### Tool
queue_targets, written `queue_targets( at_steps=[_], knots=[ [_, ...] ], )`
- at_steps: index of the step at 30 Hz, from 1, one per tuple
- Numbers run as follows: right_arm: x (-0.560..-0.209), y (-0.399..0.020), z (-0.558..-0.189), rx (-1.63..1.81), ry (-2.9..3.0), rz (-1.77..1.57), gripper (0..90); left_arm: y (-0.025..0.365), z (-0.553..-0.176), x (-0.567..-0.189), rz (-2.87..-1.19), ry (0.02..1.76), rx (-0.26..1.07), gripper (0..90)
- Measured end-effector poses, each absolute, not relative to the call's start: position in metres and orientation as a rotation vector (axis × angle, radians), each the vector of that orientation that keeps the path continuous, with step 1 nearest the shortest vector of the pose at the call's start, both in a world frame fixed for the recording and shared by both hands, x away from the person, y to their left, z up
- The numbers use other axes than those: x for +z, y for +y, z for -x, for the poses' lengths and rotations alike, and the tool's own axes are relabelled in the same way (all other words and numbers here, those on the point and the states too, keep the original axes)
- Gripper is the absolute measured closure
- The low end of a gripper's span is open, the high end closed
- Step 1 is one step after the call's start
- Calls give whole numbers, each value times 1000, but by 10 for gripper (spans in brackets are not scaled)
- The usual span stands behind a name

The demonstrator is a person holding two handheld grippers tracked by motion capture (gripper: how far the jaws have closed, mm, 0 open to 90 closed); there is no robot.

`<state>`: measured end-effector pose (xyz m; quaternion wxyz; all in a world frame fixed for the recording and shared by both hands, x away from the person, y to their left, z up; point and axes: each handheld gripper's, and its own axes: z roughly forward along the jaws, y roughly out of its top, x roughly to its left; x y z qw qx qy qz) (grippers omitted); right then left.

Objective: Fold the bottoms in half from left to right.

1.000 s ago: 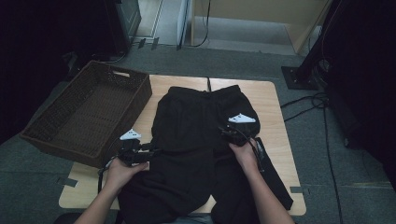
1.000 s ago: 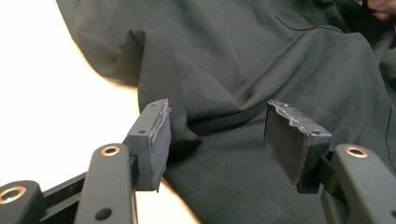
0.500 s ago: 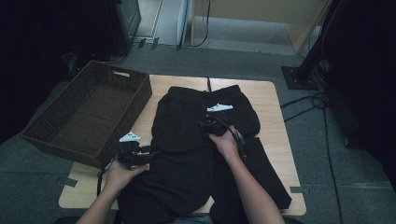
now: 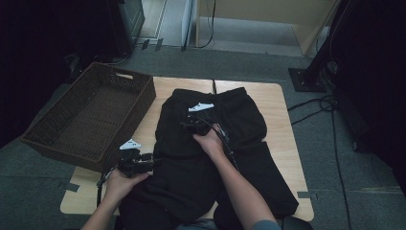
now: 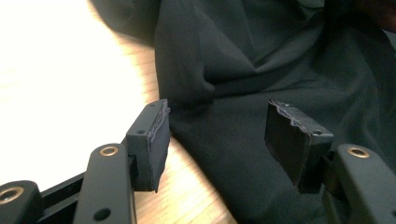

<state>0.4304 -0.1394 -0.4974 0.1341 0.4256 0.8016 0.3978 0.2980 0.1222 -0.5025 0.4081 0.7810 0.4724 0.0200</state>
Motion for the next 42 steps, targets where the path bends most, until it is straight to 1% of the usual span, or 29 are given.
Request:
queue_targets(
  at_steps=[6,11,17,20,24,27,31,32,34,36,38,39,41,42],
  knots=[
    [-497,-117,-437,1150,2347,-1202,384,122,-295,-506,-1969,1199,46,401],
    [-500,-96,-444,1146,2345,-1199,329,120,-293,-509,-1979,1192,41,404],
    [-513,-76,-453,1101,2305,-1220,273,114,-290,-511,-1982,1166,46,415],
    [-519,-70,-455,1059,2294,-1205,250,113,-289,-511,-1985,1160,48,442],
    [-521,-69,-457,1049,2270,-1196,232,110,-288,-512,-1988,1156,49,506],
    [-521,-69,-458,1038,2244,-1229,240,107,-287,-512,-1997,1139,50,557],
    [-520,-74,-457,1042,2234,-1240,317,102,-285,-513,-2021,1109,65,644],
    [-520,-76,-457,1041,2229,-1235,348,100,-285,-514,-2024,1107,64,675],
    [-520,-81,-456,1051,2220,-1244,428,98,-284,-514,-2031,1092,52,726],
    [-520,-87,-455,1058,2207,-1252,543,95,-284,-516,-2032,1079,26,797],
    [-520,-90,-453,1059,2193,-1271,620,92,-284,-517,-2033,1073,11,853],
    [-520,-91,-453,1059,2187,-1270,655,91,-283,-517,-2037,1066,6,868],
    [-520,-92,-452,1066,2187,-1274,782,89,-283,-517,-2035,1062,-17,881],
    [-520,-93,-452,1068,2189,-1280,822,89,-283,-518,-2034,1059,-29,884]
  ],
)
